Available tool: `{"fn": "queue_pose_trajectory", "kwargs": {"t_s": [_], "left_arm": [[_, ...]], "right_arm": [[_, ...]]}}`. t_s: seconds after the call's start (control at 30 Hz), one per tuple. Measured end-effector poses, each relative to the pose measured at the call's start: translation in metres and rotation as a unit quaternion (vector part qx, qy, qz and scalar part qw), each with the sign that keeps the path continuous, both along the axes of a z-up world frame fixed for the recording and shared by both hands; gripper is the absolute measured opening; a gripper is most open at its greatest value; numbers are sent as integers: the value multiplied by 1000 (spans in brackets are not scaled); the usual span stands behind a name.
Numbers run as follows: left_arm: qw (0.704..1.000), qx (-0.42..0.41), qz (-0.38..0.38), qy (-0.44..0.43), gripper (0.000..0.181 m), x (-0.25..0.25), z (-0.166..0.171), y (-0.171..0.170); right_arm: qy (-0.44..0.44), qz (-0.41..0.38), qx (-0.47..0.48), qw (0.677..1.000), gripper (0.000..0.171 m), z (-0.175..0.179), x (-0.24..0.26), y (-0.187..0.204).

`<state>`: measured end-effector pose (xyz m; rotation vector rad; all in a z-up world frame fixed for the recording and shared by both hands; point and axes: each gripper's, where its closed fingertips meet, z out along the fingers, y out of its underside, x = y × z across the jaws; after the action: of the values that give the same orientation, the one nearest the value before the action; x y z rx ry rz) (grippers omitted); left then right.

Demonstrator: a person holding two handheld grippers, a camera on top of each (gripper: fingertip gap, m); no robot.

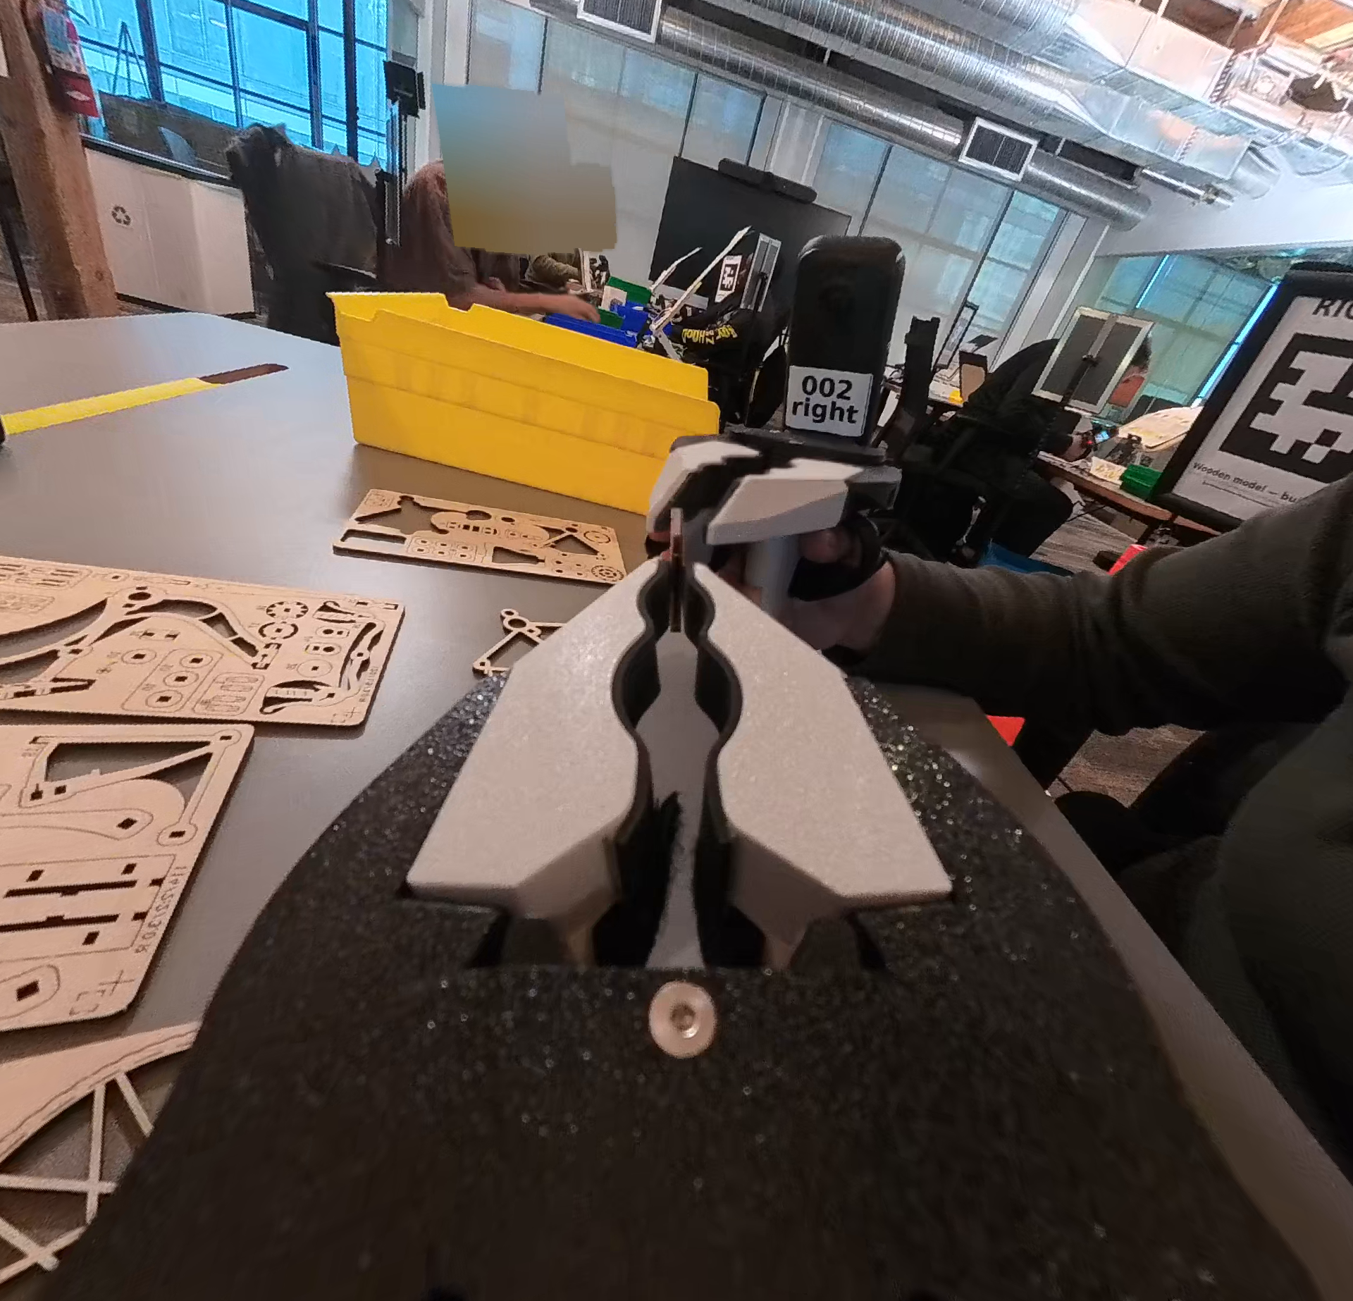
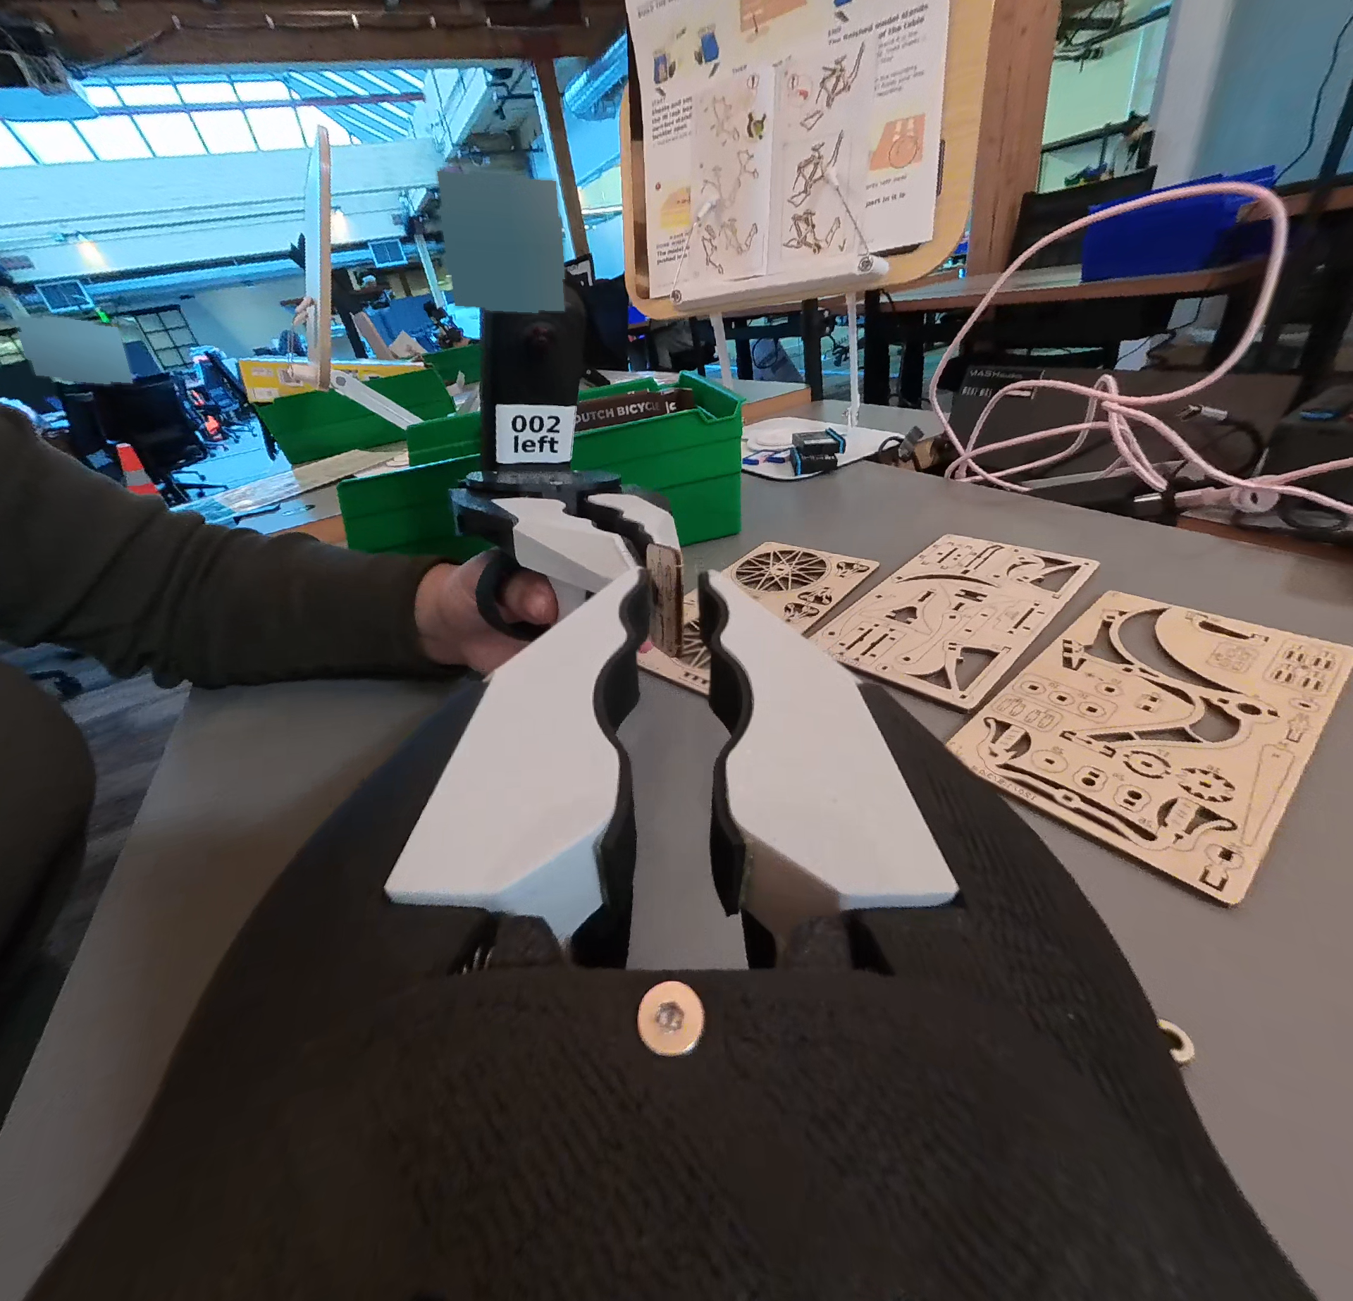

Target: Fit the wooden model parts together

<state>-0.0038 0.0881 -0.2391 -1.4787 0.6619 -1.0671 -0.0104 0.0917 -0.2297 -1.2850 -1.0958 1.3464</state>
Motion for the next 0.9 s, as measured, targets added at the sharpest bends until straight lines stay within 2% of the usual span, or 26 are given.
{"fn": "queue_pose_trajectory", "kwargs": {"t_s": [0.37,0.63,0.83,0.9], "left_arm": [[1000,-5,1,1,1,3,0,-1],[992,56,66,93,3,4,-4,2],[974,102,105,174,4,2,-14,8],[974,101,110,170,4,0,-18,11]], "right_arm": [[2,4,-11,1000,1,-1,1,0],[-26,-24,-26,999,1,-7,0,7],[-72,-89,49,992,0,-18,-3,14],[-80,-99,49,991,0,-22,-5,18]]}}
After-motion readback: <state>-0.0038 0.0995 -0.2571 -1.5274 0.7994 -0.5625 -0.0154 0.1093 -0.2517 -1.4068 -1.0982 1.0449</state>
